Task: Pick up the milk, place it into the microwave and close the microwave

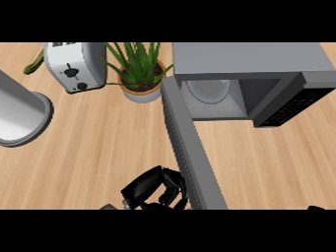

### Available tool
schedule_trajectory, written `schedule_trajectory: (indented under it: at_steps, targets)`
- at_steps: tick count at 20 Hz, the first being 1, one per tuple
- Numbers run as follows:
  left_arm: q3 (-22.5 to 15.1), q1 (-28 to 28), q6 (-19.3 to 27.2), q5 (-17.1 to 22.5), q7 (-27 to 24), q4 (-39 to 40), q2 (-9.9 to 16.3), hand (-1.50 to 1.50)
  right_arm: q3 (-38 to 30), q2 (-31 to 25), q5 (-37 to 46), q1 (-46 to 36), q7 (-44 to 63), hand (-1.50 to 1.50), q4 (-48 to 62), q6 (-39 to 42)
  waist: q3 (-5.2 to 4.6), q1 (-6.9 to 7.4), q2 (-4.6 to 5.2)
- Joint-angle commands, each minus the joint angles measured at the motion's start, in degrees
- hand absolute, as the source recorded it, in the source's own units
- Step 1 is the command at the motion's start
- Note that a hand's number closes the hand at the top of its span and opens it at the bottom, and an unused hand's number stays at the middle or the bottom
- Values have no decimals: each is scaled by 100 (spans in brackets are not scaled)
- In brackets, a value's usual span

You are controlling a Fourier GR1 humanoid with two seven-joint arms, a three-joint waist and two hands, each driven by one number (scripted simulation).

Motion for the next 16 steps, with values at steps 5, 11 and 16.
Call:
schedule_trajectory:
  at_steps: [5, 11, 16]
  targets:
    - [-1877, -988, 1276, 796, -266, 1172, -28, 150, 92, -201, -147, 98, -154, -150, -489, 632, -9, -60, 9]
    - [-2762, -1223, 2424, 1930, -735, 943, -24, 150, 347, -168, -269, 34, -7, -150, -908, 858, -21, -269, 37]
    - [-2791, -2125, 2974, 2607, -587, 1181, -22, -150, 391, -276, -448, -57, 397, -150, -1394, 747, -34, -509, 73]
